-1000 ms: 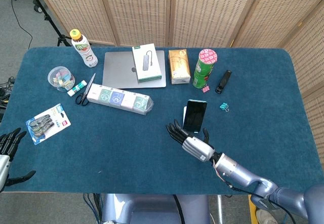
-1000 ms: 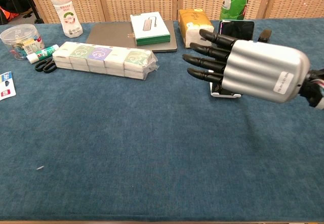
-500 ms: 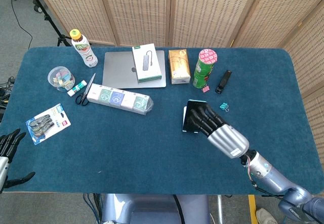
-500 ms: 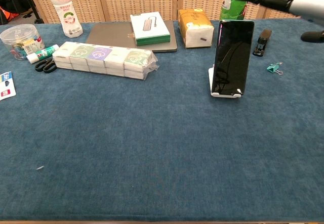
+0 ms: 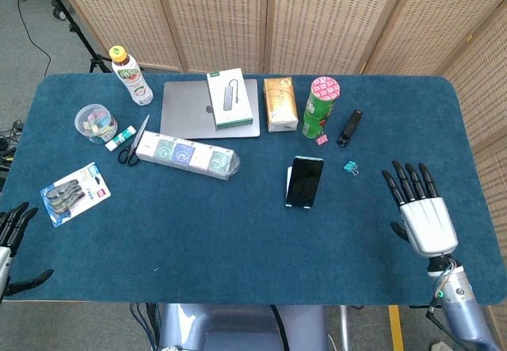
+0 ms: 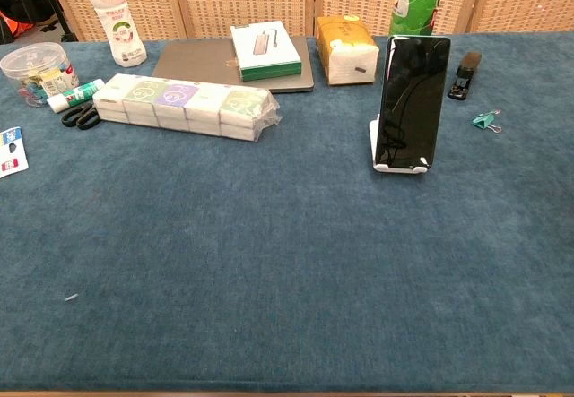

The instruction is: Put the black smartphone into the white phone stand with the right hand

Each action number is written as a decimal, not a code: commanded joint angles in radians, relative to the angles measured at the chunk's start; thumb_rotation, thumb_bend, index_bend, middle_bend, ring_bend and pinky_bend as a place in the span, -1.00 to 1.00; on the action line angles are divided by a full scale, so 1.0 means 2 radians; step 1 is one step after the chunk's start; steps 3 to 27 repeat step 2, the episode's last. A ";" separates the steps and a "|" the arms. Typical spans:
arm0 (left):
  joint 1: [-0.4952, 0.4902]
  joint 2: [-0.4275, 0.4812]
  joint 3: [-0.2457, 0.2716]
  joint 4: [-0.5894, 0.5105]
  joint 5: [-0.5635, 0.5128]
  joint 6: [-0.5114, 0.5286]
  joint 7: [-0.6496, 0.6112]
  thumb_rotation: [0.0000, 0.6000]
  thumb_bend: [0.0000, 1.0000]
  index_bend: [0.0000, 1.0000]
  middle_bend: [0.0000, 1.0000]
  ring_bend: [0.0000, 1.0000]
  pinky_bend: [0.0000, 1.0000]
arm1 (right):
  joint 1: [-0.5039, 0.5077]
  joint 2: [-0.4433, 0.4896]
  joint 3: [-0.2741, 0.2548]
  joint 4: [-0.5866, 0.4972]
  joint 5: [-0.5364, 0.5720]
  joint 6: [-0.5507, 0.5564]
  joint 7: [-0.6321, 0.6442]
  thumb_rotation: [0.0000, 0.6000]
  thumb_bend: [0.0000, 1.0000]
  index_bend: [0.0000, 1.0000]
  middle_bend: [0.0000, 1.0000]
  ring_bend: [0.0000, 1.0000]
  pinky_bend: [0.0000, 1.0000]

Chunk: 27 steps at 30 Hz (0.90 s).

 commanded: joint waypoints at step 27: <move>0.000 -0.004 -0.003 0.002 -0.004 0.001 0.008 1.00 -1.00 -1.00 -1.00 -1.00 -1.00 | -0.036 -0.007 -0.022 0.015 -0.010 0.018 0.073 1.00 -1.00 -1.00 -1.00 -1.00 -1.00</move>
